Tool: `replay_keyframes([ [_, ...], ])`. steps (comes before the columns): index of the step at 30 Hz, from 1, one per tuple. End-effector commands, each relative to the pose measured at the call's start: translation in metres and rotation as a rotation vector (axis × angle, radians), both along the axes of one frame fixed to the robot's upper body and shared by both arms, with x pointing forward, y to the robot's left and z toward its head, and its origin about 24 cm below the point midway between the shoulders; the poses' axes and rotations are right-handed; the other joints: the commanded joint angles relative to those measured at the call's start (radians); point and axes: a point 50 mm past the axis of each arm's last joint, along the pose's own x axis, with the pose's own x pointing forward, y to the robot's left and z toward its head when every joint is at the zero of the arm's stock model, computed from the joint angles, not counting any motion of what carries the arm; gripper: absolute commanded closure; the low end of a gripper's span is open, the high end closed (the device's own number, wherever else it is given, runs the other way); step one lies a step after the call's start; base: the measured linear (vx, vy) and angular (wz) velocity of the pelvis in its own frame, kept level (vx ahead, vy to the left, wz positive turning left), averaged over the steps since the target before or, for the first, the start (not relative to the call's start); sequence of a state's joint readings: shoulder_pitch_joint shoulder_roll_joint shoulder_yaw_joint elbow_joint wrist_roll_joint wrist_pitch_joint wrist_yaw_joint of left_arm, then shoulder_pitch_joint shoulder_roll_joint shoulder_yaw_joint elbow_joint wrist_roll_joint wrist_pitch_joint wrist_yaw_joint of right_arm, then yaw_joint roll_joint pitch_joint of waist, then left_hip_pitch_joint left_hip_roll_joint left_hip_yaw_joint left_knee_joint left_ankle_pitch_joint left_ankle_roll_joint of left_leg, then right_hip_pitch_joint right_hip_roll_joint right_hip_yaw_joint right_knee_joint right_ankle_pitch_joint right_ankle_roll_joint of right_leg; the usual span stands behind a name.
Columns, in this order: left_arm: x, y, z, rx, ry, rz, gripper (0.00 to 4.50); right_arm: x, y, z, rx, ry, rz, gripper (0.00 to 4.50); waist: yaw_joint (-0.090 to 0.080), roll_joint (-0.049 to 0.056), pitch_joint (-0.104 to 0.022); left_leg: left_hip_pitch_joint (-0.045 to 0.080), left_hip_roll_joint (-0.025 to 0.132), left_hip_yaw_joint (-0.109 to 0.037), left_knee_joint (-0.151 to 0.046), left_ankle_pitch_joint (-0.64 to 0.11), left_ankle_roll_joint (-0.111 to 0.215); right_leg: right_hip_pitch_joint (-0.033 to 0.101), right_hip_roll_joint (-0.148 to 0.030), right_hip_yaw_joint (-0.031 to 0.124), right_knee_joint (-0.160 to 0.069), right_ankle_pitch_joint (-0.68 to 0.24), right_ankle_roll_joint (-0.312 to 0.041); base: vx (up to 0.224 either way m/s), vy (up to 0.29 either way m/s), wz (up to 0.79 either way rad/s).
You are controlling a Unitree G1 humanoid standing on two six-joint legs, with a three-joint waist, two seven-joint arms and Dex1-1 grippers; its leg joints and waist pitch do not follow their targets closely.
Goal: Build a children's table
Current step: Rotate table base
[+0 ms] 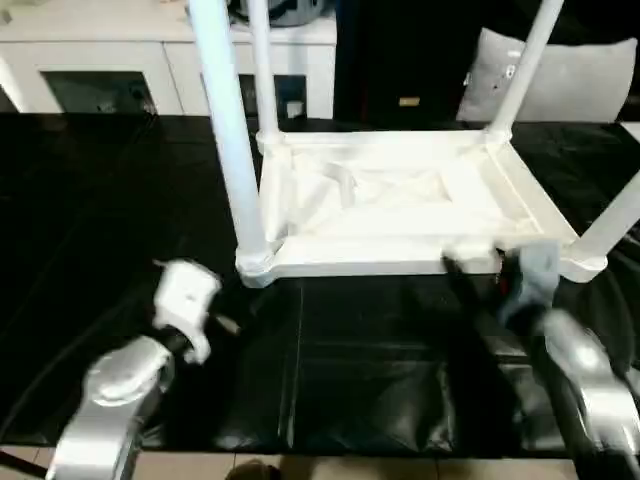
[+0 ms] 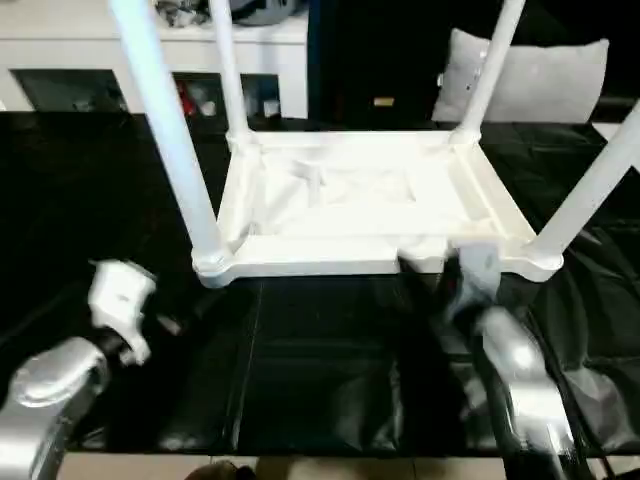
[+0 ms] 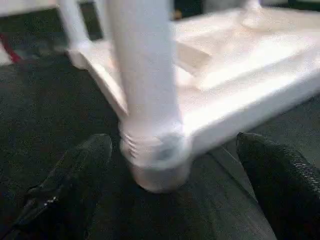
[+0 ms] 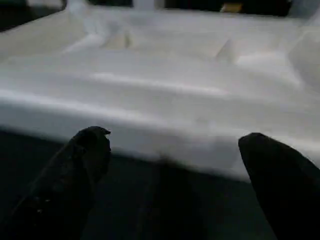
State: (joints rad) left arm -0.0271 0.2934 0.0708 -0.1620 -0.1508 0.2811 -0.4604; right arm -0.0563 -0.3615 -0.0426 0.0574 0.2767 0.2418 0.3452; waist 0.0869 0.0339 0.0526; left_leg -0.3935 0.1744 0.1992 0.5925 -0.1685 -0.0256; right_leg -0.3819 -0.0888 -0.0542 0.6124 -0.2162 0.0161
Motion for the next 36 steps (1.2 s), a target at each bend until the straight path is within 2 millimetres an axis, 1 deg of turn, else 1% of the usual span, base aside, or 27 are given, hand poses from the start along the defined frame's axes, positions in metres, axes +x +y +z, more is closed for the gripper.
replay_keyframes([
  [1,0.009,0.003,0.004,-0.029,-0.027,0.017,0.03,-0.003,0.005,-0.002,-0.045,0.05,0.018,0.0,-0.004,-0.009,-0.05,0.032,0.05,-0.035,-0.087,-0.37,-0.026,0.009,-0.049,0.042,-0.104,-0.38,-0.09,0.0,0.0,0.0],
  [3,0.016,0.002,0.007,-0.044,-0.038,-0.007,0.03,-0.003,0.005,-0.005,-0.031,0.083,-0.019,0.0,-0.009,-0.009,-0.049,0.027,0.051,-0.038,-0.09,-0.372,-0.035,0.012,-0.051,0.043,-0.101,-0.362,-0.093,0.0,0.0,0.0],
  [6,0.027,-0.001,0.009,-0.029,-0.046,-0.051,0.03,0.0,0.003,-0.007,-0.046,0.103,-0.066,0.0,-0.011,-0.01,-0.054,0.031,0.045,-0.035,-0.086,-0.36,-0.037,0.006,-0.048,0.046,-0.098,-0.336,-0.097,0.0,0.0,0.0],
  [7,0.032,-0.002,0.01,-0.017,-0.048,-0.064,0.03,0.0,0.002,-0.008,-0.058,0.107,-0.074,0.0,-0.011,-0.01,-0.056,0.031,0.046,-0.036,-0.086,-0.356,-0.038,0.007,-0.049,0.047,-0.097,-0.325,-0.1,0.0,0.0,0.0],
  [8,0.044,-0.004,0.013,-0.003,-0.055,-0.078,0.03,0.003,0.0,-0.01,-0.075,0.127,-0.105,0.0,-0.012,-0.01,-0.057,0.029,0.047,-0.036,-0.085,-0.34,-0.037,0.01,-0.05,0.047,-0.094,-0.297,-0.106,0.0,0.0,0.0],
  [9,0.047,-0.004,0.013,-0.002,-0.056,-0.08,0.03,0.004,-0.001,-0.01,-0.077,0.131,-0.112,0.0,-0.013,-0.007,-0.06,0.035,0.043,-0.033,-0.082,-0.331,-0.039,0.006,-0.046,0.048,-0.092,-0.278,-0.114,0.0,0.0,0.0],
  [10,0.053,-0.004,0.015,-0.012,-0.059,-0.087,0.03,0.006,-0.003,-0.013,-0.079,0.149,-0.134,0.0,-0.013,-0.007,-0.06,0.035,0.043,-0.033,-0.082,-0.331,-0.039,0.006,-0.046,0.048,-0.092,-0.278,-0.114,0.0,0.0,0.0],
  [11,0.058,-0.005,0.018,-0.028,-0.061,-0.096,0.03,0.008,-0.005,-0.015,-0.082,0.166,-0.158,0.0,-0.012,-0.008,-0.063,0.028,0.045,-0.034,-0.081,-0.29,-0.037,0.016,-0.05,0.047,-0.084,-0.211,-0.136,0.0,0.0,0.0],
  [13,0.064,-0.006,0.023,-0.079,-0.056,-0.149,0.03,0.014,-0.011,-0.02,-0.091,0.184,-0.2,0.0,-0.013,-0.008,-0.066,0.028,0.042,-0.029,-0.075,-0.258,-0.032,0.018,-0.054,0.046,-0.078,-0.171,-0.168,0.0,0.0,0.0],
  [17,0.055,-0.012,0.031,-0.153,-0.04,-0.329,0.03,0.025,-0.019,-0.02,-0.071,0.164,-0.267,0.0,-0.017,-0.008,-0.072,0.023,0.044,-0.026,-0.067,-0.19,-0.004,0.025,-0.053,0.045,-0.064,-0.065,-0.21,0.0,0.0,0.0],
  [18,0.051,-0.014,0.031,-0.171,-0.021,-0.387,0.03,0.029,-0.022,-0.019,-0.07,0.155,-0.281,0.0,-0.018,0.005,-0.073,0.024,0.043,-0.026,-0.065,-0.168,0.006,0.026,-0.054,0.043,-0.059,-0.036,-0.226,0.0,0.0,0.0],
  [20,0.043,-0.016,0.029,-0.191,0.021,-0.492,0.03,0.035,-0.024,-0.018,-0.072,0.148,-0.288,0.0,-0.023,-0.004,-0.072,0.026,0.043,-0.021,-0.063,-0.168,0.014,0.025,-0.051,0.042,-0.06,-0.032,-0.244,0.0,0.0,0.0],
  [21,0.035,-0.018,0.027,-0.208,0.066,-0.583,0.03,0.041,-0.025,-0.017,-0.074,0.15,-0.276,0.0,-0.028,-0.028,-0.07,0.023,0.043,-0.018,-0.064,-0.164,0.025,0.027,-0.048,0.042,-0.062,-0.045,-0.249,0.0,0.0,0.0],
  [22,0.032,-0.019,0.026,-0.219,0.087,-0.621,0.03,0.043,-0.026,-0.017,-0.075,0.151,-0.27,0.0,-0.022,-0.017,-0.07,0.024,0.044,-0.021,-0.064,-0.162,0.028,0.029,-0.053,0.042,-0.057,-0.056,-0.255,0.0,0.0,0.0],
  [23,0.028,-0.022,0.026,-0.236,0.108,-0.667,0.03,0.046,-0.026,-0.017,-0.086,0.147,-0.252,0.0,-0.028,-0.026,-0.064,0.027,0.047,-0.017,-0.067,-0.192,0.023,0.025,-0.05,0.044,-0.067,-0.113,-0.244,0.0,0.0,0.0],
  [24,0.023,-0.026,0.027,-0.258,0.133,-0.728,0.03,0.049,-0.026,-0.017,-0.098,0.143,-0.231,0.0,-0.028,-0.026,-0.064,0.027,0.047,-0.017,-0.067,-0.192,0.023,0.025,-0.05,0.044,-0.067,-0.113,-0.244,0.0,0.0,0.0],
  [25,0.019,-0.031,0.028,-0.274,0.153,-0.783,0.03,0.051,-0.026,-0.018,-0.105,0.14,-0.213,0.0,-0.026,-0.029,-0.062,0.03,0.049,-0.017,-0.068,-0.219,0.012,0.022,-0.056,0.045,-0.069,-0.18,-0.238,0.0,0.0,0.0],
  [26,0.015,-0.035,0.029,-0.285,0.167,-0.827,0.03,0.053,-0.026,-0.018,-0.109,0.136,-0.2,0.0,-0.028,-0.025,-0.059,0.03,0.048,-0.018,-0.068,-0.232,0.007,0.02,-0.055,0.046,-0.069,-0.202,-0.236,0.0,0.0,0.0],
  [27,0.014,-0.037,0.03,-0.29,0.174,-0.846,0.03,0.053,-0.026,-0.018,-0.111,0.134,-0.195,0.0,-0.028,-0.028,-0.06,0.032,0.049,-0.018,-0.07,-0.242,0.0,0.021,-0.055,0.046,-0.071,-0.217,-0.232,0.0,0.0,0.0],
  [28,0.01,-0.04,0.031,-0.298,0.187,-0.884,0.03,0.055,-0.025,-0.018,-0.113,0.131,-0.185,0.0,-0.028,-0.026,-0.059,0.034,0.051,-0.019,-0.072,-0.252,-0.012,0.019,-0.054,0.047,-0.072,-0.226,-0.224,0.0,0.0,0.0],
  [29,0.006,-0.045,0.032,-0.308,0.204,-0.925,0.03,0.057,-0.025,-0.017,-0.115,0.129,-0.173,0.0,-0.034,-0.038,-0.058,0.032,0.05,-0.017,-0.074,-0.259,-0.016,0.02,-0.051,0.048,-0.072,-0.222,-0.22,0.0,0.0,0.0],
  [30,0.002,-0.051,0.035,-0.322,0.218,-0.973,0.03,0.061,-0.021,-0.016,-0.117,0.121,-0.146,0.0,-0.032,-0.037,-0.061,0.03,0.05,-0.019,-0.072,-0.25,-0.019,0.024,-0.054,0.047,-0.066,-0.212,-0.22,0.0,0.0,0.0],
  [31,-0.001,-0.06,0.038,-0.334,0.22,-1.011,0.03,0.064,-0.016,-0.015,-0.119,0.114,-0.113,0.0,-0.035,-0.041,-0.059,0.03,0.05,-0.017,-0.072,-0.249,-0.017,0.022,-0.052,0.048,-0.068,-0.209,-0.221,0.0,0.0,0.0],
  [33,-0.004,-0.068,0.041,-0.35,0.22,-1.048,0.03,0.068,-0.01,-0.013,-0.122,0.106,-0.078,0.0,-0.042,-0.047,-0.059,0.027,0.049,-0.017,-0.07,-0.227,-0.012,0.026,-0.052,0.049,-0.067,-0.188,-0.225,0.0,0.0,0.0],
  [34,-0.005,-0.072,0.042,-0.362,0.216,-1.062,0.03,0.069,-0.008,-0.013,-0.123,0.102,-0.062,0.0,-0.042,-0.047,-0.059,0.027,0.049,-0.017,-0.07,-0.227,-0.012,0.026,-0.052,0.049,-0.067,-0.188,-0.225,0.0,0.0,0.0],
  [35,-0.007,-0.082,0.047,-0.406,0.21,-1.097,0.03,0.072,-0.001,-0.013,-0.13,0.092,-0.021,0.0,-0.049,-0.053,-0.06,0.022,0.048,-0.014,-0.065,-0.209,-0.003,0.031,-0.055,0.05,-0.063,-0.168,-0.235,0.0,0.0,0.0],
  [36,-0.009,-0.089,0.051,-0.433,0.205,-1.117,0.03,0.074,0.003,-0.013,-0.135,0.089,0.002,0.0,-0.049,-0.051,-0.061,0.023,0.047,-0.015,-0.064,-0.199,0.002,0.032,-0.054,0.049,-0.065,-0.163,-0.239,0.0,0.0,0.0],
])
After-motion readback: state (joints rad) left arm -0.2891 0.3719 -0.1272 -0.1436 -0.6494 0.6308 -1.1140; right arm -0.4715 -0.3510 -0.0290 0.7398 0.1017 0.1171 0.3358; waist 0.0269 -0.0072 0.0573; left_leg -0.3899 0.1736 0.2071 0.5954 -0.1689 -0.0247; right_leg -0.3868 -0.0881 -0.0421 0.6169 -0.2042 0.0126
